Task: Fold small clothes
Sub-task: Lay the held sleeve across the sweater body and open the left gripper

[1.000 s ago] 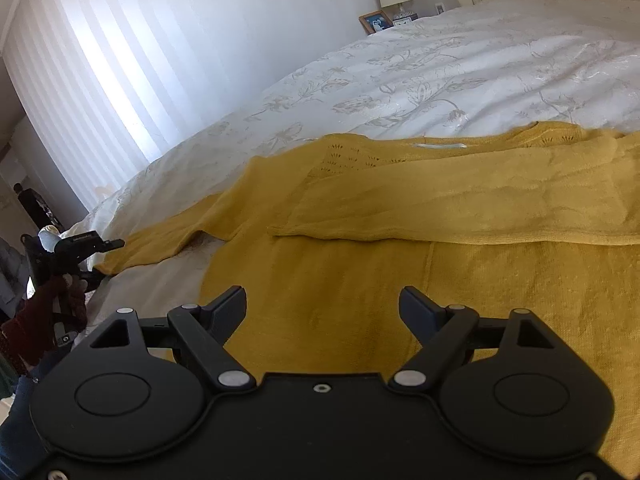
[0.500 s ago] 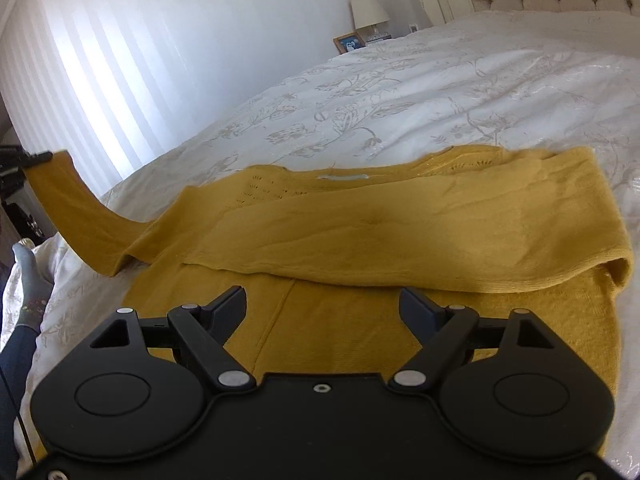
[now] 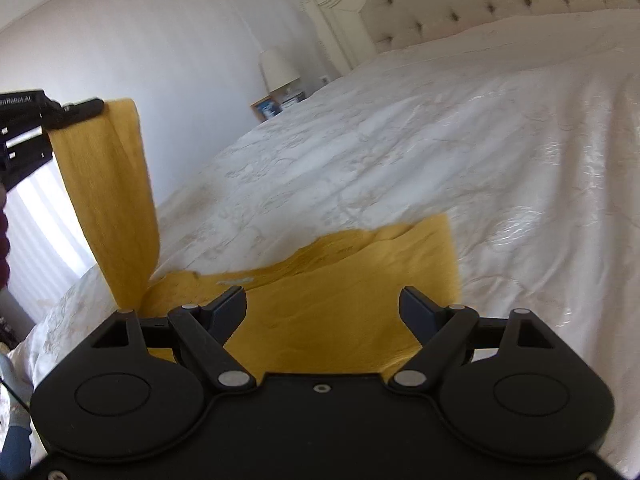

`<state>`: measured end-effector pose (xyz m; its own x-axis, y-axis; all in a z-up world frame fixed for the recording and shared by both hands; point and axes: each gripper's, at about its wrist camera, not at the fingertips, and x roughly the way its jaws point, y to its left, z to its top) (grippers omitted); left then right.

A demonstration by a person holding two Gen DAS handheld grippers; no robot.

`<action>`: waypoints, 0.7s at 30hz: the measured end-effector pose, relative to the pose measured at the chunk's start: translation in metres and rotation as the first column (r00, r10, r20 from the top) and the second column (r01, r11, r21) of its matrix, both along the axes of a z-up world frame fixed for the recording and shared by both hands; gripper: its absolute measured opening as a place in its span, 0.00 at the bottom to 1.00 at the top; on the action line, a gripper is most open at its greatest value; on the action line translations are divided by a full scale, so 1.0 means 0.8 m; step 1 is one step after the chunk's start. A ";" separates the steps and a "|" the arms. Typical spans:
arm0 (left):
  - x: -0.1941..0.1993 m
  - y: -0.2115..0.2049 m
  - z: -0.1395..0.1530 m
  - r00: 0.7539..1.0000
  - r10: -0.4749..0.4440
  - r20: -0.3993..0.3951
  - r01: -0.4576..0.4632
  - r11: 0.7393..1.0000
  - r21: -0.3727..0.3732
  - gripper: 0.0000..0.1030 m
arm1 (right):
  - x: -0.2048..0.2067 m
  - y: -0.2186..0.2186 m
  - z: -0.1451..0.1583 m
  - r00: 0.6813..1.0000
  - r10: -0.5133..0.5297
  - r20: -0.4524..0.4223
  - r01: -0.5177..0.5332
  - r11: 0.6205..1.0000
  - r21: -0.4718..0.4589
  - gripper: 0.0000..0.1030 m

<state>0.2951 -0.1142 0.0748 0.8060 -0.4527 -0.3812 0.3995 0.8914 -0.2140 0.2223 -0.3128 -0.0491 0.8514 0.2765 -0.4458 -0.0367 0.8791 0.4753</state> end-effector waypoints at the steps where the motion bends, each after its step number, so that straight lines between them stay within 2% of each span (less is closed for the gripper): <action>1: 0.003 -0.015 -0.022 1.000 -0.009 -0.027 0.010 1.000 0.029 0.03 | 0.001 -0.009 0.000 1.000 -0.028 -0.009 0.028 1.000 -0.004 0.83; 3: 0.002 -0.035 -0.064 0.996 -0.020 -0.091 0.027 0.997 0.077 0.04 | 0.002 -0.026 -0.001 0.996 -0.084 -0.030 0.083 0.996 -0.014 0.83; 5: 0.002 -0.039 -0.097 0.982 -0.051 -0.180 0.067 0.994 0.084 0.09 | 0.001 -0.040 -0.003 0.992 -0.121 -0.042 0.121 0.993 -0.001 0.83; 7: -0.002 -0.041 -0.114 0.966 -0.075 -0.247 0.096 0.992 0.076 0.21 | 0.002 -0.050 -0.006 0.988 -0.145 -0.056 0.146 0.989 0.018 0.83; 8: -0.009 -0.037 -0.115 0.963 -0.086 -0.256 0.107 0.992 0.070 0.31 | 0.002 -0.051 -0.007 0.987 -0.153 -0.059 0.154 0.988 0.022 0.83; 11: -0.035 -0.028 -0.114 0.967 -0.117 -0.226 0.139 0.987 0.083 0.35 | 0.004 -0.052 -0.007 0.985 -0.161 -0.056 0.162 0.987 0.015 0.83; 15: -0.060 0.007 -0.113 0.976 -0.104 -0.191 0.130 0.982 0.134 0.41 | 0.006 -0.046 -0.008 0.989 -0.141 -0.043 0.142 0.990 0.012 0.83; 18: -0.067 0.043 -0.119 0.986 -0.021 -0.163 0.055 0.978 0.203 0.41 | 0.009 -0.038 -0.011 0.993 -0.112 -0.032 0.112 0.994 0.001 0.83; 21: -0.059 0.097 -0.130 0.981 0.103 -0.165 -0.059 0.965 0.255 0.42 | 0.010 -0.028 -0.011 0.996 -0.084 -0.011 0.083 0.996 -0.029 0.83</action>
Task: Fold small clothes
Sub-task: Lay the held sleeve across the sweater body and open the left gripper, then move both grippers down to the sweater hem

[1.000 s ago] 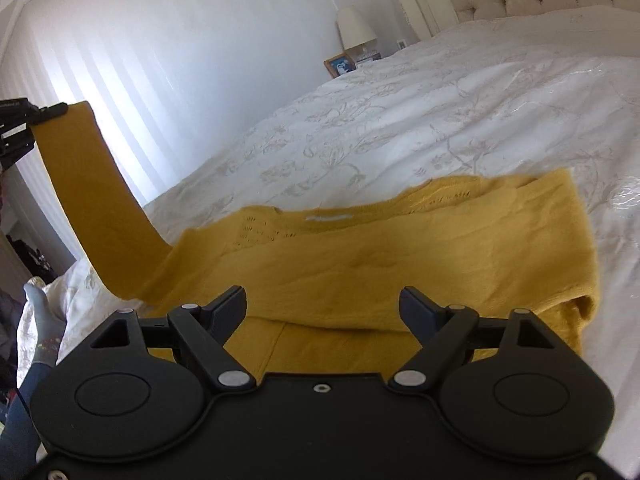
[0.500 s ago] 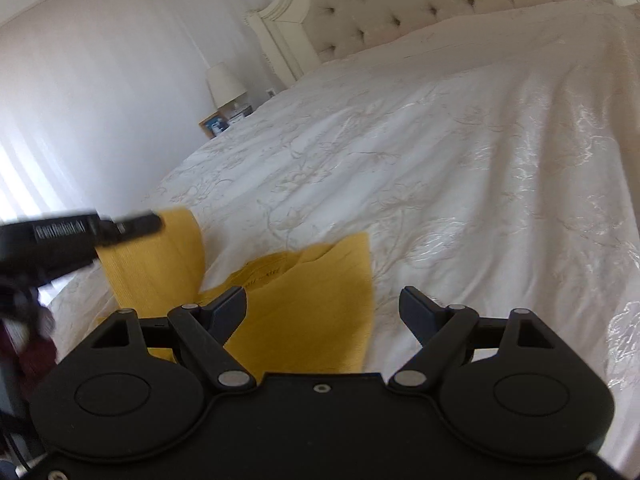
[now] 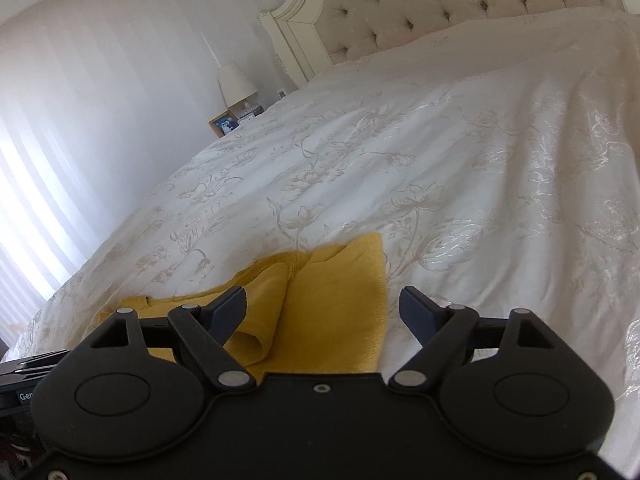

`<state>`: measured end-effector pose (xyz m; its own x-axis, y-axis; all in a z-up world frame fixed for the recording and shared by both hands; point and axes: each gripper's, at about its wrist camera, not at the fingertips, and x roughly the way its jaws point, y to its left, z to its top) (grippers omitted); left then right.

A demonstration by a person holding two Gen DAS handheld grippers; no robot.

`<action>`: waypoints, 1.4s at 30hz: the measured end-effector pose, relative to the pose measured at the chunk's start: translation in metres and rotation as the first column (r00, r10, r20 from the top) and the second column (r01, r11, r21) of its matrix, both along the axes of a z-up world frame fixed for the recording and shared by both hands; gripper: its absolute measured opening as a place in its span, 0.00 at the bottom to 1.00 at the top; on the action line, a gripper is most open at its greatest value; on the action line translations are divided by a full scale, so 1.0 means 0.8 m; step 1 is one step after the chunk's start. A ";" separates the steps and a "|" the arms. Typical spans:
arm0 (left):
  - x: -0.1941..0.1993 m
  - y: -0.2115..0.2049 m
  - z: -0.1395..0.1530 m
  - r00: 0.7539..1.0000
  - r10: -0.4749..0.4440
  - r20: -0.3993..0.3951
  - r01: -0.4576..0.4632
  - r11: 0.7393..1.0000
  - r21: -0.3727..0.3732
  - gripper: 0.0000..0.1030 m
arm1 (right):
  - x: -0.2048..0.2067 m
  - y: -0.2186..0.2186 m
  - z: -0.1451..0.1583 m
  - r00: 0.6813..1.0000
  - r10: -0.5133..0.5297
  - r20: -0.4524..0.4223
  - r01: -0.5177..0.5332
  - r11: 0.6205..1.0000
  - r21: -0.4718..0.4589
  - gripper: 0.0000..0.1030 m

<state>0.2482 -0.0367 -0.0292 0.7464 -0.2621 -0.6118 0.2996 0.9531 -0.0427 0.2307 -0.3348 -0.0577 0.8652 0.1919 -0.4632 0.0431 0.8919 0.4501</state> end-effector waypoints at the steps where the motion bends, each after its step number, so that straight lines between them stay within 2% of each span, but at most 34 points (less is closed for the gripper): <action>1: 0.005 0.020 -0.003 0.999 0.049 -0.004 -0.049 0.999 0.012 0.42 | 0.001 0.006 -0.001 1.000 0.011 0.001 -0.011 1.000 -0.022 0.83; 5: 0.024 0.090 -0.022 0.976 0.216 -0.041 -0.213 0.974 0.072 0.42 | 0.006 0.027 -0.006 0.998 0.067 -0.005 -0.067 0.994 -0.088 0.83; 7: 0.027 0.126 -0.030 0.955 0.288 -0.068 -0.283 0.957 0.064 0.42 | 0.007 0.034 -0.008 0.996 0.089 -0.004 -0.089 0.991 -0.100 0.83; 8: 0.026 0.144 -0.031 0.948 0.308 -0.075 -0.306 0.951 0.036 0.42 | 0.007 0.038 -0.009 0.995 0.098 -0.004 -0.098 0.989 -0.112 0.83; 10: 0.026 0.167 -0.034 0.923 0.374 -0.094 -0.371 0.927 0.049 0.43 | 0.008 0.045 -0.010 0.994 0.107 -0.004 -0.107 0.984 -0.140 0.83; 13: 0.022 0.189 -0.036 0.922 0.373 -0.104 -0.378 0.926 -0.025 0.44 | 0.012 0.058 -0.013 0.992 0.123 -0.006 -0.122 0.976 -0.179 0.83; 16: 0.019 0.180 -0.040 0.931 0.356 -0.084 -0.356 0.934 0.011 0.45 | 0.016 0.076 -0.014 0.989 0.146 -0.004 -0.142 0.959 -0.245 0.83; 20: 0.019 0.181 -0.046 0.929 0.363 -0.072 -0.364 0.931 -0.001 0.46 | 0.027 0.105 -0.012 0.985 0.172 0.008 -0.156 0.911 -0.382 0.82; 23: 0.015 0.184 -0.049 0.932 0.358 -0.062 -0.360 0.933 -0.014 0.47 | 0.037 0.126 -0.019 0.978 0.209 -0.003 -0.184 0.849 -0.495 0.81; 24: 0.015 0.186 -0.050 0.932 0.357 -0.062 -0.359 0.933 -0.017 0.47 | 0.041 0.129 -0.023 0.978 0.206 -0.012 -0.182 0.833 -0.522 0.77; 25: 0.014 0.186 -0.050 0.932 0.357 -0.062 -0.359 0.933 -0.019 0.47 | 0.043 0.127 -0.026 0.981 0.192 -0.015 -0.171 0.833 -0.525 0.72; 26: 0.014 0.187 -0.051 0.932 0.357 -0.062 -0.358 0.933 -0.018 0.47 | 0.046 0.122 -0.028 0.986 0.165 -0.017 -0.150 0.847 -0.510 0.62; 27: 0.014 0.187 -0.051 0.932 0.356 -0.061 -0.358 0.934 -0.017 0.48 | 0.047 0.113 -0.029 0.992 0.123 -0.020 -0.117 0.867 -0.485 0.58; 28: 0.014 0.187 -0.051 0.932 0.357 -0.061 -0.358 0.933 -0.016 0.48 | 0.047 0.099 -0.028 0.998 0.064 -0.025 -0.068 0.887 -0.456 0.58; 31: 0.014 0.188 -0.052 0.933 0.355 -0.058 -0.356 0.934 -0.014 0.48 | 0.042 0.055 -0.022 0.997 -0.073 -0.035 0.053 0.918 -0.392 0.58; 33: 0.014 0.187 -0.052 0.933 0.355 -0.054 -0.356 0.934 -0.012 0.48 | 0.038 0.028 -0.017 0.992 -0.119 -0.033 0.101 0.938 -0.332 0.58; 37: 0.015 0.185 -0.051 0.933 0.355 -0.053 -0.355 0.935 -0.002 0.49 | 0.029 0.006 -0.008 0.994 -0.109 0.014 0.110 0.968 -0.225 0.61; 39: 0.015 0.186 -0.051 0.934 0.354 -0.054 -0.354 0.935 -0.004 0.49 | 0.031 0.016 -0.008 0.998 -0.054 0.017 0.056 0.972 -0.228 0.61; 42: 0.015 0.187 -0.050 0.934 0.352 -0.057 -0.353 0.935 -0.010 0.49 | 0.043 0.036 -0.020 0.999 0.019 -0.039 -0.027 0.972 -0.232 0.60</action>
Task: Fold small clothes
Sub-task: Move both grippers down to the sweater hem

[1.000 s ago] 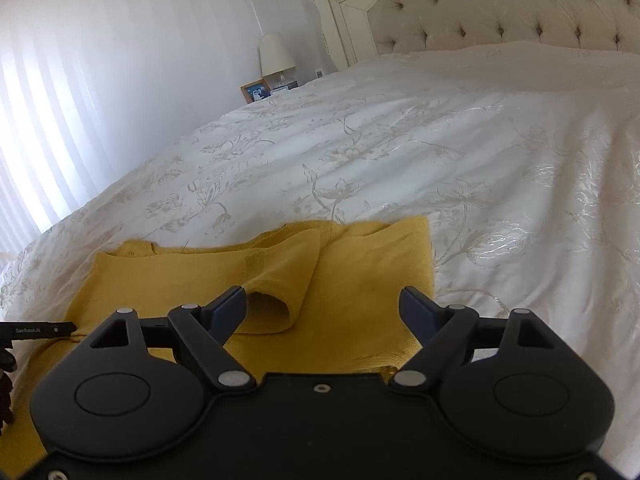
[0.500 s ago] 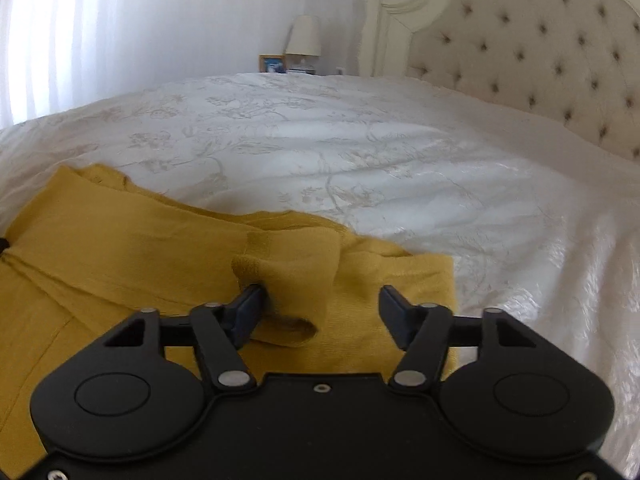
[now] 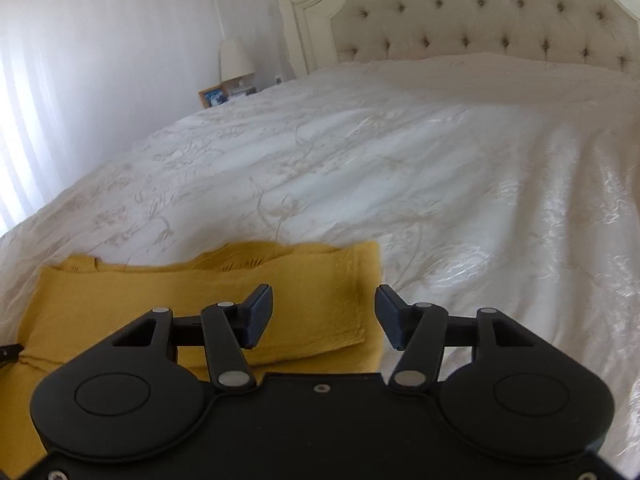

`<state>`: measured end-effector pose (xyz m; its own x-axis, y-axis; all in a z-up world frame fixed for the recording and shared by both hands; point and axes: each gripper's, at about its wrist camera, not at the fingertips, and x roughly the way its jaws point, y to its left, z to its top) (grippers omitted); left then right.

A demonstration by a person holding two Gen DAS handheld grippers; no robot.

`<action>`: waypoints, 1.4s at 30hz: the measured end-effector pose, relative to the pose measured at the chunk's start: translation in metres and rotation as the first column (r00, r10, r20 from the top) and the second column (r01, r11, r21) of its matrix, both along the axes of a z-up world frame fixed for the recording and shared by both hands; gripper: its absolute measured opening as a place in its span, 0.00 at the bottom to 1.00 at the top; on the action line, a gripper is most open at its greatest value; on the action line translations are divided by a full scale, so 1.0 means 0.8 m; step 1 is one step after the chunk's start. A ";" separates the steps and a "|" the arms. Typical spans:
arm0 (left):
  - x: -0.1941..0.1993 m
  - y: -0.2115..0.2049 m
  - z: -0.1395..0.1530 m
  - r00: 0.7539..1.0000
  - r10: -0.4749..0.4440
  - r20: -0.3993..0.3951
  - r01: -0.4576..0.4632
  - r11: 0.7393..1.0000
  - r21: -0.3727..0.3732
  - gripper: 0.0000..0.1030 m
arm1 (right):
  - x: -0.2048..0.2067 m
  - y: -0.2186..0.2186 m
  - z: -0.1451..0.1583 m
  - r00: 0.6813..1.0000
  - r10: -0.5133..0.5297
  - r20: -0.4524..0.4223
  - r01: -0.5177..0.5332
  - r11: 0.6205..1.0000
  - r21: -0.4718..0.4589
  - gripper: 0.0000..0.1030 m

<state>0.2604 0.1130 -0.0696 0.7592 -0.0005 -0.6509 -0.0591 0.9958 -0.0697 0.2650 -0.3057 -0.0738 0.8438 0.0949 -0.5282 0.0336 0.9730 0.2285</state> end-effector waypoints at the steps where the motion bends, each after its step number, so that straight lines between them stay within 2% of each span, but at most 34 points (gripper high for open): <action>1: 0.000 0.001 0.000 1.000 -0.001 0.000 0.001 1.000 -0.002 0.49 | 0.005 0.005 -0.007 0.999 0.005 -0.036 -0.005 1.000 -0.011 0.60; 4: 0.000 0.002 0.000 1.000 -0.004 0.001 0.004 1.000 -0.010 0.49 | 0.011 0.008 -0.024 0.993 -0.012 -0.117 0.007 0.999 -0.040 0.60; 11: 0.000 0.008 0.005 0.997 -0.075 -0.031 0.074 0.997 -0.020 0.57 | 0.002 -0.027 -0.033 0.989 -0.050 -0.141 0.068 0.990 0.124 0.62; 13: -0.005 0.013 0.009 0.995 -0.081 -0.063 0.079 0.996 -0.042 0.63 | 0.001 -0.031 -0.032 0.990 -0.044 -0.134 0.064 0.987 0.146 0.63; 18: -0.049 0.021 0.015 0.982 -0.134 -0.130 0.130 0.991 -0.039 0.71 | -0.020 -0.040 -0.026 0.990 -0.001 -0.143 0.029 0.980 0.198 0.76; 24: -0.119 0.053 0.019 0.973 -0.135 -0.188 0.103 0.980 -0.172 0.73 | -0.058 -0.062 -0.018 0.975 -0.009 -0.220 0.086 0.935 0.343 0.79; 26: -0.140 0.060 0.019 0.968 -0.145 -0.205 0.105 0.976 -0.191 0.73 | -0.080 -0.066 -0.015 0.967 0.011 -0.255 0.089 0.922 0.377 0.81; 33: -0.196 0.046 0.012 0.936 -0.237 -0.259 0.200 0.967 -0.160 0.75 | -0.152 -0.053 0.002 0.899 0.122 -0.421 0.037 0.936 0.350 0.84; 37: -0.216 0.031 0.011 0.917 -0.278 -0.285 0.242 0.958 -0.157 0.77 | -0.179 -0.035 0.019 0.838 0.196 -0.510 -0.035 0.951 0.308 0.85; 42: -0.236 0.019 0.011 0.895 -0.324 -0.308 0.292 0.945 -0.145 0.78 | -0.202 -0.014 0.026 0.747 0.302 -0.592 -0.107 0.934 0.341 0.89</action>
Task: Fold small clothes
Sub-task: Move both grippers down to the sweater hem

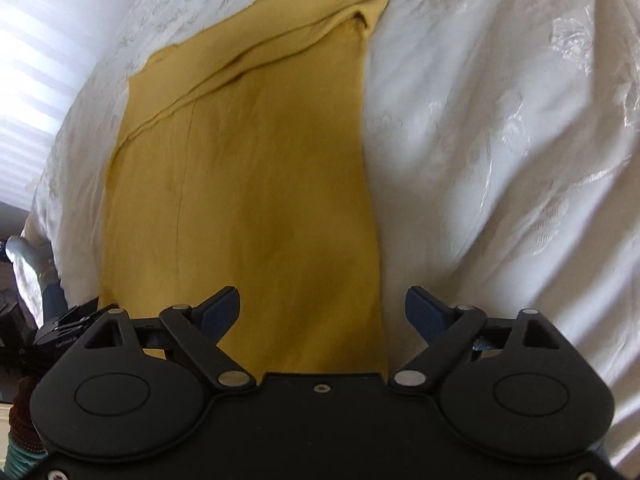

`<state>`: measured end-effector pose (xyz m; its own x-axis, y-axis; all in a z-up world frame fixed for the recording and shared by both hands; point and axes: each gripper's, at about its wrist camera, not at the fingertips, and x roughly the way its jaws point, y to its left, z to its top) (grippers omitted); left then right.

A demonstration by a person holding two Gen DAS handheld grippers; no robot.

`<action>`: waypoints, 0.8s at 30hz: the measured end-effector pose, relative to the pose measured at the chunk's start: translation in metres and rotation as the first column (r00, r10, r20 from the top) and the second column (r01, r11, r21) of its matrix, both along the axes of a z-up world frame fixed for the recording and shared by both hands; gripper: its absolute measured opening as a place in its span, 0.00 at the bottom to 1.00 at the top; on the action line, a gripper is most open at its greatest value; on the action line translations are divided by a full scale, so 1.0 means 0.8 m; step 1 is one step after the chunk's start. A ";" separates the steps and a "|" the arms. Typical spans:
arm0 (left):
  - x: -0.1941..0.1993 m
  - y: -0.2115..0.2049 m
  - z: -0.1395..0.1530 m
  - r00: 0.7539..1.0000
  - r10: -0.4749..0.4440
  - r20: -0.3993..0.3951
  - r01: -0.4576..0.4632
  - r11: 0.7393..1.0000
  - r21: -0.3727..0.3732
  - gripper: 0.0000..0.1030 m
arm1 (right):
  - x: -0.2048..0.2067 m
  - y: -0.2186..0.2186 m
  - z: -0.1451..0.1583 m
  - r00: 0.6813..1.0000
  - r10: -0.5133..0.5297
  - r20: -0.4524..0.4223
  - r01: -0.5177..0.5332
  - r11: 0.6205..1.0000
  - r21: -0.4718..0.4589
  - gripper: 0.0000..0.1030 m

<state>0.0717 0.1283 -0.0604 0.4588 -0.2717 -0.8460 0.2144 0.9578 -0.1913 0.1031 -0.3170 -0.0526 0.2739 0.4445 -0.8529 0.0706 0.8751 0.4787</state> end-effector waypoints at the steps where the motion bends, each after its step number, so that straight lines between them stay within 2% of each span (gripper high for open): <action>1: -0.004 -0.002 0.000 1.000 -0.005 -0.005 0.005 1.000 -0.003 0.78 | -0.005 0.004 -0.001 1.000 0.015 -0.018 -0.015 1.000 0.000 0.89; 6: -0.015 -0.006 -0.003 0.999 -0.026 -0.026 0.026 1.000 -0.016 0.78 | -0.020 0.030 -0.017 0.989 0.110 -0.095 -0.116 0.991 -0.062 0.89; 10: -0.022 0.000 -0.004 0.999 -0.032 -0.043 0.030 0.999 -0.031 0.77 | -0.023 0.051 -0.032 0.976 0.181 -0.124 -0.199 0.969 -0.146 0.90; 16: -0.029 0.011 -0.008 0.998 -0.018 -0.067 0.013 0.997 -0.079 0.76 | -0.013 0.058 -0.055 0.963 0.190 -0.191 -0.213 0.971 -0.105 0.91; 20: -0.034 0.014 -0.008 0.998 -0.012 -0.055 0.007 0.995 -0.098 0.76 | -0.013 0.061 -0.063 0.957 0.209 -0.202 -0.230 0.969 -0.088 0.92; 22: -0.035 0.018 -0.009 0.999 0.003 -0.051 -0.008 0.994 -0.109 0.72 | -0.009 0.065 -0.062 0.954 0.224 -0.201 -0.243 0.967 -0.077 0.92; 24: -0.037 0.024 -0.009 0.999 0.022 -0.045 -0.027 0.993 -0.115 0.62 | -0.007 0.065 -0.063 0.952 0.230 -0.201 -0.247 0.967 -0.065 0.85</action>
